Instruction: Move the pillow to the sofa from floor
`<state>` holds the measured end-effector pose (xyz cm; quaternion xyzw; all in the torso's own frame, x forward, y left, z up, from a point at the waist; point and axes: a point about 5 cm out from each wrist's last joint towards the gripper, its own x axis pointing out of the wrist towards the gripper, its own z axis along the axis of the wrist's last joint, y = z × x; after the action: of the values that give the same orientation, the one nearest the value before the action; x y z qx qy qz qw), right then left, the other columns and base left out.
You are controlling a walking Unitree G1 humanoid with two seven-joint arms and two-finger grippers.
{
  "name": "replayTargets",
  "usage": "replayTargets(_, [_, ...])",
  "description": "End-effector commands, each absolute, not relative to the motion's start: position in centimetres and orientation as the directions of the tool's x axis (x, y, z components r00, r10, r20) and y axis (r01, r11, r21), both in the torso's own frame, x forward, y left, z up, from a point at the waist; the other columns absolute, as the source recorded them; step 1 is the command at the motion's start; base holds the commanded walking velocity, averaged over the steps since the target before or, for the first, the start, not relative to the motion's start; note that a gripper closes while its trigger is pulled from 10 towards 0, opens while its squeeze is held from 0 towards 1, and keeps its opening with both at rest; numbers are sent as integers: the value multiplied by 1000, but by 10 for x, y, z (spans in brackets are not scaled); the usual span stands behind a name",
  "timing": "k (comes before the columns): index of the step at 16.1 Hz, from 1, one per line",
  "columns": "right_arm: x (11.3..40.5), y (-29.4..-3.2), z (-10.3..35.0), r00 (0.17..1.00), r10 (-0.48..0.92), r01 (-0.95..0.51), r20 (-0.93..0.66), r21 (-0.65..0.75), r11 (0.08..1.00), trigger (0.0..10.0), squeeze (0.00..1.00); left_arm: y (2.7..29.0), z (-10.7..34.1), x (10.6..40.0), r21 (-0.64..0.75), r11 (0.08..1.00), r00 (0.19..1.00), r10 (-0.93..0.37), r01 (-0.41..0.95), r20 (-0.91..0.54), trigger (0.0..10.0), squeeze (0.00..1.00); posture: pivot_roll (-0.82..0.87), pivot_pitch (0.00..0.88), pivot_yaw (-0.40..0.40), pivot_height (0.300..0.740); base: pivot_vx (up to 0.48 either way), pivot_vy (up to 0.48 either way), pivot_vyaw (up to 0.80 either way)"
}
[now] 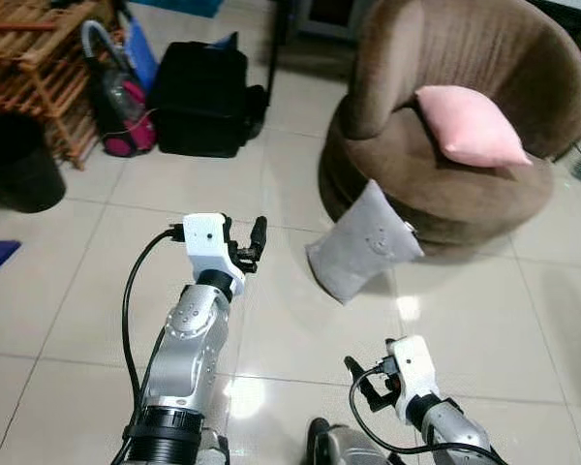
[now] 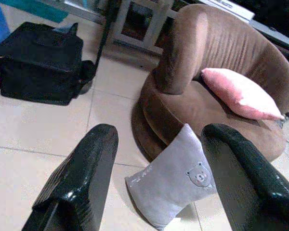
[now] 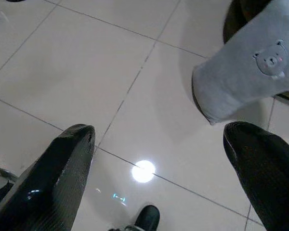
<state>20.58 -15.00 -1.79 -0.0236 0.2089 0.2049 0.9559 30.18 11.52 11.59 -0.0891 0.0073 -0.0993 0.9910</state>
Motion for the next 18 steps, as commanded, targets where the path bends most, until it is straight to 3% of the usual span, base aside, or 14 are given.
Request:
replayTargets(1, [201,-159,-21,828,356,-381,-433,32,924,10000,118,108,115,302,-176,962,977,-213,210,3,10000,0,-62,182,-146,740,0,0,0])
replayTargets(3, [201,-159,-20,828,355,-380,-434,31,924,10000,118,107,117,302,-203,956,977,-215,213,13,10000,0,-62,182,-146,740,0,0,0])
replayTargets(18, [207,-157,-20,831,354,-378,-430,33,925,10000,118,106,115,304,-182,958,974,-227,223,-4,10000,0,-58,165,-138,740,348,281,0])
